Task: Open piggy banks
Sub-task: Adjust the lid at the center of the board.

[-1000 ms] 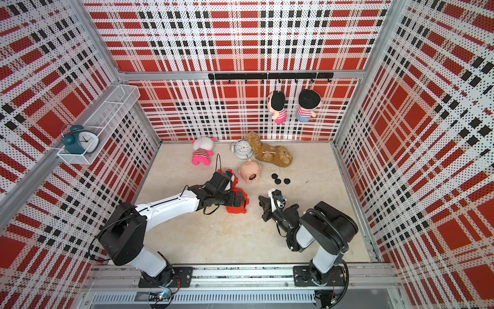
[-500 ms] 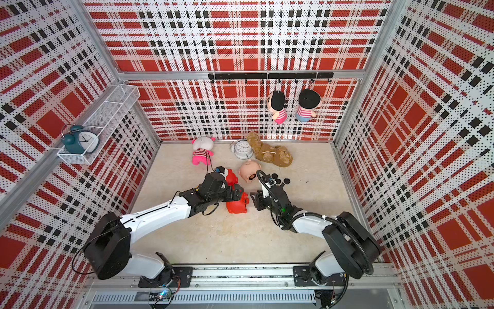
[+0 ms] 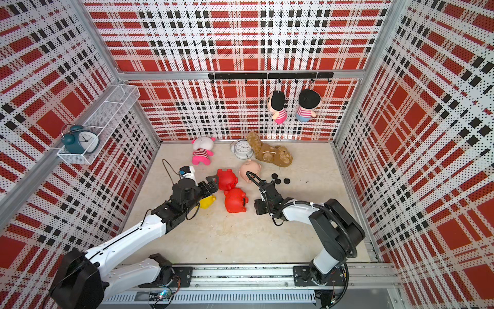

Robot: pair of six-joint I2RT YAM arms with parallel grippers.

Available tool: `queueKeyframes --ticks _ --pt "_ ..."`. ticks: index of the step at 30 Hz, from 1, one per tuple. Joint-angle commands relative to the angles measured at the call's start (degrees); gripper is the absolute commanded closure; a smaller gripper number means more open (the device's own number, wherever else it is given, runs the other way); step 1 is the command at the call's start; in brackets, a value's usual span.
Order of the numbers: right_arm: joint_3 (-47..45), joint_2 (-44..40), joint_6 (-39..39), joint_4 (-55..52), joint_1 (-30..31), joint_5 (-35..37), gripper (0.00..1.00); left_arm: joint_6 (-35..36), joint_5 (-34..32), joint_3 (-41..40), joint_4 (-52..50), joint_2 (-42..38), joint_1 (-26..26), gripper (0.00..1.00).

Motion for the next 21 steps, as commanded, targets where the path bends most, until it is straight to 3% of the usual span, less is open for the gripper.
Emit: queueKeyframes --ticks 1,11,21 --pt "1.52 2.09 -0.16 -3.16 0.82 4.19 0.45 -2.05 2.21 -3.21 4.84 -3.54 3.20 0.01" --pt "3.68 6.11 -1.74 -6.29 1.06 14.41 0.52 -2.86 4.99 -6.69 4.67 -7.17 6.89 0.02" --pt "6.82 10.06 -4.59 -5.10 -7.80 14.34 0.50 1.89 0.77 -5.28 0.55 -7.16 9.61 0.02"
